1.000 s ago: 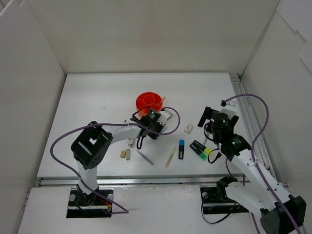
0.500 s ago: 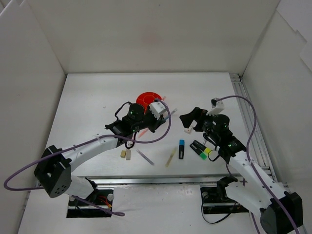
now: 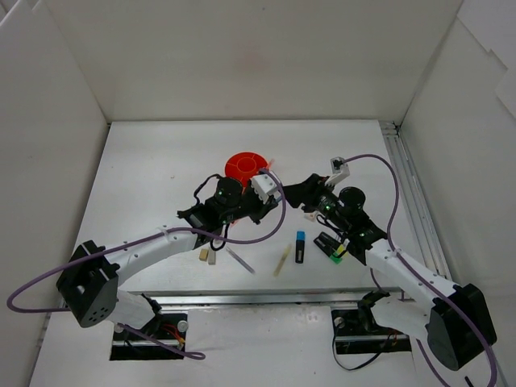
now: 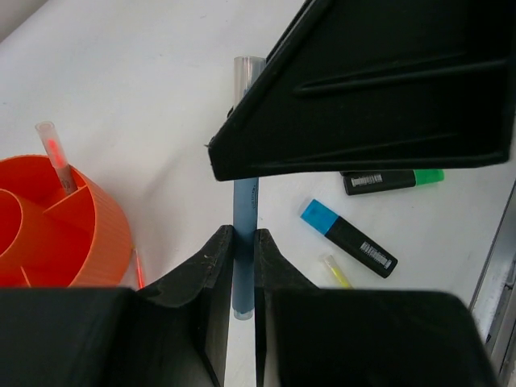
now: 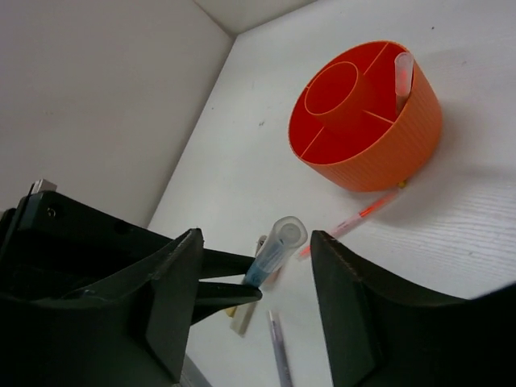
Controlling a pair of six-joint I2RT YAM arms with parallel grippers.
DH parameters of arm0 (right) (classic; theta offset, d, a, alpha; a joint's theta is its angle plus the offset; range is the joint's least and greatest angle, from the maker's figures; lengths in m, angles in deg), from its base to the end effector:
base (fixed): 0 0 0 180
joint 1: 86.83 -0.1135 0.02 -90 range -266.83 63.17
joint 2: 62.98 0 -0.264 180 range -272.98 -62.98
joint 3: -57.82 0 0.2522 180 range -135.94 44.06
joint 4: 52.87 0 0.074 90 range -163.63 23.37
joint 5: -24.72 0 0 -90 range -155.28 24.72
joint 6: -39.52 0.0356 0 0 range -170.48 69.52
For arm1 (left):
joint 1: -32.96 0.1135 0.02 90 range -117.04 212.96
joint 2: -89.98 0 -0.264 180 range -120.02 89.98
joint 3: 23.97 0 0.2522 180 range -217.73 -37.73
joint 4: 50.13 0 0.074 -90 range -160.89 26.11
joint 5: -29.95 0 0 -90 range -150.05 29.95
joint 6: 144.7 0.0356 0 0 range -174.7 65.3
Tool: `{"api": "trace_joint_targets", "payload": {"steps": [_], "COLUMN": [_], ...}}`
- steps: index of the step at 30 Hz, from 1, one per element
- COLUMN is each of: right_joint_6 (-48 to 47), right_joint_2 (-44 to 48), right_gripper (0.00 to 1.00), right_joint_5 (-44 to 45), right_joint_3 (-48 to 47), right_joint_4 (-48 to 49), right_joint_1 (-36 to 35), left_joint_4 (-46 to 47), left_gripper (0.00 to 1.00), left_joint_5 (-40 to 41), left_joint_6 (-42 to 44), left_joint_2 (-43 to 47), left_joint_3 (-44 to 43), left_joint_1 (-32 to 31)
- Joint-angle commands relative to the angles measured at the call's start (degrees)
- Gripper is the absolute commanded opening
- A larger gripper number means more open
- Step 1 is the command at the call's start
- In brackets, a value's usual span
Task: Sort the stationery into containers
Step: Place the pen in the storage box.
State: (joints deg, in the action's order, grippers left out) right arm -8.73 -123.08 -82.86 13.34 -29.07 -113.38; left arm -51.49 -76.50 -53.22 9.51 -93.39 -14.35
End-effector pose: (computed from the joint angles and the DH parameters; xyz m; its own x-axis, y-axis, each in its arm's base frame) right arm 0.2082 0.1161 0.2898 -0.3669 0.5263 -0.7671 -0.6022 0.4942 0.6270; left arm 0.2160 -0.2490 0.3023 -0.1226 0.1695 -0.9779 0.8959 0.4428 -0.0356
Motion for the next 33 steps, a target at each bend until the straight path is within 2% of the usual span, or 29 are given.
{"api": "trace_joint_targets", "payload": {"steps": [1,3,5,6,8,9,14,17,18,20,21,22,28,30,31,33], "right_joint_6": [1.31,1.05,0.43,-0.27,-0.71,-0.80,-2.12,-3.78,-4.05,-5.36,-5.89,-6.59,-14.58,-18.80,-21.86,-24.17], "right_joint_2": [-1.69,-2.22,-2.13,-2.13,-1.96,-1.78,-2.04,-2.13,-2.13,-2.13,-2.13,-2.22,-4.15,-6.25,-7.22,-10.99], "right_gripper": [0.50,0.36,0.27,0.18,0.08,0.00,0.00,0.00,0.00,0.00,0.00,0.00,0.00,0.00,0.00,0.00], "right_joint_5": [2.03,1.94,1.94,2.11,2.64,3.25,4.31,5.27,6.06,7.38,8.95,9.75,14.24,16.78,17.31,20.13], "right_joint_3": [-1.71,-2.06,-2.59,-2.68,-2.59,-2.50,-2.59,-2.94,-3.12,-3.29,-3.82,-4.00,-9.44,-12.68,-13.74,-17.16], "right_joint_4": [7.43,7.79,7.97,7.97,7.88,7.88,7.88,7.97,7.79,7.79,7.70,7.44,3.94,2.61,2.00,1.99], "right_joint_1": [-0.87,-1.58,-2.45,-2.63,-3.33,-3.51,-4.04,-4.30,-4.22,-4.48,-4.39,-4.31,-4.39,-4.39,-4.57,-4.83], "left_joint_4": [6.05,6.14,6.05,5.71,5.53,5.44,5.44,5.26,5.09,4.74,4.47,4.21,0.44,-0.45,-1.67,-2.82], "left_gripper": [0.00,0.00,0.00,0.00,0.00,0.00,0.18,0.47,0.66,0.80,0.94,0.99,0.99,0.99,0.99,0.99], "left_joint_5": [0.27,0.54,1.94,2.29,2.65,2.74,3.09,3.26,3.35,4.05,4.40,5.89,13.70,16.17,20.27,21.71], "left_joint_6": [-0.33,-0.33,-0.33,-0.33,-2.25,-2.35,-2.44,-2.36,-2.18,-2.18,-2.09,-2.09,-2.35,-3.40,-4.37,-5.16], "left_joint_2": [2.33,2.59,2.51,2.33,1.98,1.81,2.51,3.30,3.39,3.74,4.17,4.53,11.64,15.32,16.21,18.67], "left_joint_3": [-1.21,-1.21,-1.56,-1.99,-2.35,-2.44,-2.44,-2.44,-2.44,-2.00,-1.91,-1.56,3.78,5.64,7.56,9.33], "left_joint_1": [-0.77,-1.29,-1.29,-1.29,-1.29,-1.29,-1.29,-1.29,-1.29,-1.29,-1.29,-1.29,-1.29,-0.50,0.45,2.22]}}
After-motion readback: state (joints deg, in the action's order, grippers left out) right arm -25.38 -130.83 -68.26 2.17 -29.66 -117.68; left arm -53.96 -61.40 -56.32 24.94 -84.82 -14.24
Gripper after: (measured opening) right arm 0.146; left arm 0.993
